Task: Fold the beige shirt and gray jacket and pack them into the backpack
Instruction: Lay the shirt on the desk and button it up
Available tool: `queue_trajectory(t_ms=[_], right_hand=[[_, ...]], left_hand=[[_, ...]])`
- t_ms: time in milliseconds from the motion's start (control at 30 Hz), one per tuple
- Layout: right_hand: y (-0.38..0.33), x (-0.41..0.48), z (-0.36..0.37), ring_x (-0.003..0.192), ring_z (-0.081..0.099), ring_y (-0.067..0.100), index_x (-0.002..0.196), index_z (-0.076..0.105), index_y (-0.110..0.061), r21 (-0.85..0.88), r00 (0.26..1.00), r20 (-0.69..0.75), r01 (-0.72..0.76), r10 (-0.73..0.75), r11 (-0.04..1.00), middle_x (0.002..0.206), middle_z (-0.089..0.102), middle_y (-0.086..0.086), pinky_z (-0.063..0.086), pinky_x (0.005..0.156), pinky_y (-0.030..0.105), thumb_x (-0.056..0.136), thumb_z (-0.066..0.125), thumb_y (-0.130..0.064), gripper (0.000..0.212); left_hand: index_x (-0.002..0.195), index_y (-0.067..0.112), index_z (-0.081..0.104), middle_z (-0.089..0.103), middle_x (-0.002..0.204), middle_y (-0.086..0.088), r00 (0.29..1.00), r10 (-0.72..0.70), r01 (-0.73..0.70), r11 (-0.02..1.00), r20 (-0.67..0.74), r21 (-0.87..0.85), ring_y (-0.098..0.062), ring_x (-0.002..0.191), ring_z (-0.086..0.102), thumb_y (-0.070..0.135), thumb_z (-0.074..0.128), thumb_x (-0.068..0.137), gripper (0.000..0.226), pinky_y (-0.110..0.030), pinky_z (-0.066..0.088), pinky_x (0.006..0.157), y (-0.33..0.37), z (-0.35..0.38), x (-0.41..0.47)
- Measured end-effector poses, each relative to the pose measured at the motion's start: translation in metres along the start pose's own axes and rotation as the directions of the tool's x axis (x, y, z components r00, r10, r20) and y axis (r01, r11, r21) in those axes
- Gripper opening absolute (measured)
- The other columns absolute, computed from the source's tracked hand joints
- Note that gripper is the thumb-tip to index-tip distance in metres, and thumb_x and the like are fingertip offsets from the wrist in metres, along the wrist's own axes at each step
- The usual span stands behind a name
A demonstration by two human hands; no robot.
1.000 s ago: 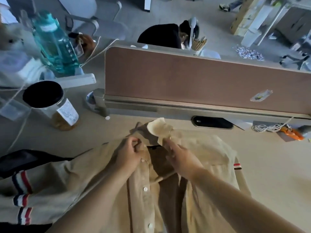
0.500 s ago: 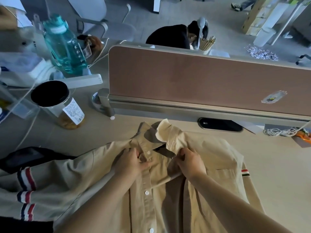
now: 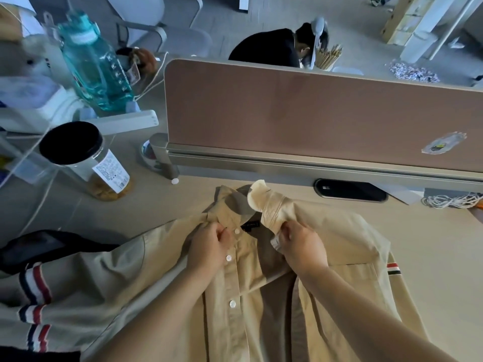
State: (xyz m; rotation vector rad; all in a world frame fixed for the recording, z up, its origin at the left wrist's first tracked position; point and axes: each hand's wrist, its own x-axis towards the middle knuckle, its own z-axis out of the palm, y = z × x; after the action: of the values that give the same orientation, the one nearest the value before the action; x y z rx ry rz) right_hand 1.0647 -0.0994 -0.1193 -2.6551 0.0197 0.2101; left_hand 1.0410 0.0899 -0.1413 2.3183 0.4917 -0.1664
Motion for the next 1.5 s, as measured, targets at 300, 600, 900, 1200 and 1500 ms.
queue_trajectory(t_ms=[300,600,900,1200,1500], right_hand=[[0.007,-0.018,0.019,0.114,0.051,0.024,0.123,0.04,-0.012,-0.31,0.987,0.132,-0.047,0.092,0.949,0.124,0.048,0.007,0.048,0.085,0.031,0.096,0.045,-0.028,0.032],[0.007,-0.026,0.004,0.053,0.05,0.008,0.066,0.06,-0.021,0.581,0.95,0.28,-0.284,0.141,0.762,0.057,0.056,-0.011,0.039,0.051,0.016,0.091,0.06,-0.018,0.025],[0.002,-0.026,0.009,0.043,0.036,0.012,0.072,0.057,-0.012,0.81,0.851,0.523,-0.513,0.046,0.283,0.057,0.044,0.003,0.031,0.04,0.022,0.094,0.055,-0.021,0.023],[0.025,-0.014,0.06,0.084,0.072,0.029,0.09,0.077,-0.006,0.916,0.915,0.399,-0.4,-0.06,-0.015,0.095,0.073,0.02,0.059,0.075,0.037,0.095,0.046,-0.022,0.035],[0.03,-0.017,0.067,0.078,0.068,0.032,0.097,0.067,0.008,0.933,0.913,0.337,-0.356,-0.231,-0.048,0.091,0.068,0.028,0.059,0.07,0.037,0.083,0.052,-0.022,0.036]], left_hand=[[0.1,0.007,0.061,0.066,0.087,0.003,0.983,-0.151,0.129,0.974,-0.107,-0.186,-0.006,0.071,0.059,0.035,0.048,0.097,0.032,-0.009,0.04,0.055,0.0,-0.018,-0.008],[0.116,0.01,0.052,0.059,0.114,-0.004,0.987,-0.149,0.107,0.883,0.057,0.458,-0.019,0.103,0.06,0.055,0.06,0.083,0.056,-0.025,0.046,0.078,-0.01,0.013,-0.034],[0.075,0.026,0.062,0.063,0.072,0.01,0.989,0.014,-0.043,0.98,-0.148,-0.193,-0.003,0.069,0.059,0.038,0.059,0.089,0.019,-0.019,0.048,0.064,0.003,0.017,-0.041],[0.067,0.017,0.051,0.057,0.06,0.001,0.957,0.018,-0.197,0.774,-0.291,-0.602,-0.01,0.057,0.053,0.018,0.059,0.09,0.024,-0.017,0.04,0.054,-0.004,0.083,-0.025],[0.076,0.022,0.053,0.068,0.06,0.005,0.963,0.034,-0.247,0.504,-0.267,-0.828,-0.004,0.056,0.063,0.006,0.063,0.085,0.02,-0.015,0.048,0.054,0.002,0.082,-0.015]])
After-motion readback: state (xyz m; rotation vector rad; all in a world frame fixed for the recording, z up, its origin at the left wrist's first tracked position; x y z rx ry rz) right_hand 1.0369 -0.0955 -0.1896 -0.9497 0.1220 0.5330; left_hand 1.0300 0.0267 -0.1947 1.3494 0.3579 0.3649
